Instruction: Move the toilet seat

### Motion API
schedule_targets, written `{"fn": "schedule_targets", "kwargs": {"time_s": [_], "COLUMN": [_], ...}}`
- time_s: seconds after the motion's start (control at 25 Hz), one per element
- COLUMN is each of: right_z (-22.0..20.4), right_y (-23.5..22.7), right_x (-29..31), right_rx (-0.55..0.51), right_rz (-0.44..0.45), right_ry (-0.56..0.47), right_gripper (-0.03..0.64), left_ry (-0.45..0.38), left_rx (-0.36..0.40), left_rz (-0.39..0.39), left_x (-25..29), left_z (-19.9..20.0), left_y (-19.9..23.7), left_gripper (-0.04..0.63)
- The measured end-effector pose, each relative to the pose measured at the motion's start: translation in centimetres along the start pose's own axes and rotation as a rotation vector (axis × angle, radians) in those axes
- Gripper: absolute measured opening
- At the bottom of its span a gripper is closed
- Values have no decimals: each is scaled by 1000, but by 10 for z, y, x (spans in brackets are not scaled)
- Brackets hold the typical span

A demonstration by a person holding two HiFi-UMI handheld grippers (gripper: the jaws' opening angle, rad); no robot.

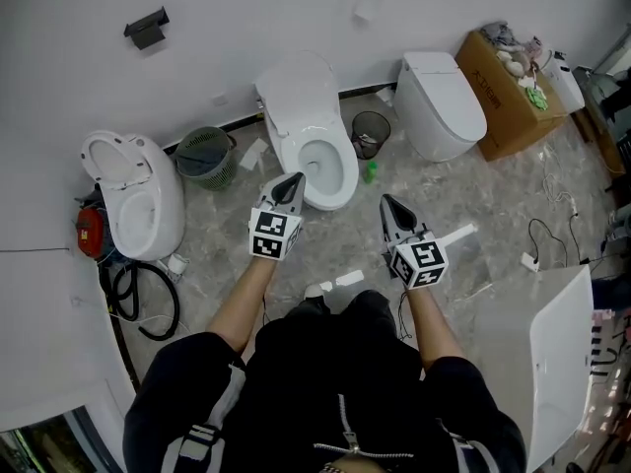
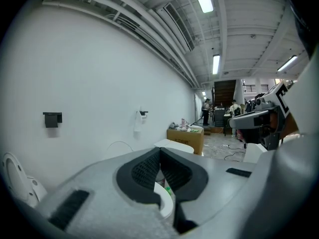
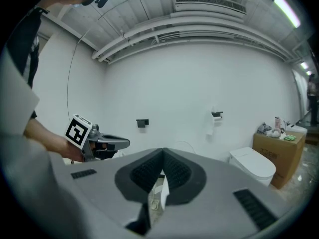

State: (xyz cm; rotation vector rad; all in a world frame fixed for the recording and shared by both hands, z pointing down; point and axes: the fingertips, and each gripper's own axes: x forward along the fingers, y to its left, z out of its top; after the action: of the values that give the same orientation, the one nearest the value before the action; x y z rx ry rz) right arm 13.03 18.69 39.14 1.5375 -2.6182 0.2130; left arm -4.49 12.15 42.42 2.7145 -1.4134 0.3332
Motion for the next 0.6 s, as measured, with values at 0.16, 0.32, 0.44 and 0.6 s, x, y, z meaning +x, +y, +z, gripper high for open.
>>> {"fn": "schedule_targets", "kwargs": {"time_s": [0.16,0.32,0.44,0.6], "right_z": [2,1,1,2], "right_y": [-13,-23,-32,-50], "right_x": [23,59,89,138], "right_rx": [12,17,17,14], "right_rz": [2,36,82,149], "right_ry": [5,13,17,31], "right_gripper": [3,3,3,3], "left_ry": [7,20,34,47], "left_rx": [-2,-15,-27,-45], "left_rz": [-1,32,74,146], "left_x": [18,35,49,71], "left_z": [1,-1,-4,-5], "left_y": [12,34,51,76], "left_gripper": [0,0,0,0]}}
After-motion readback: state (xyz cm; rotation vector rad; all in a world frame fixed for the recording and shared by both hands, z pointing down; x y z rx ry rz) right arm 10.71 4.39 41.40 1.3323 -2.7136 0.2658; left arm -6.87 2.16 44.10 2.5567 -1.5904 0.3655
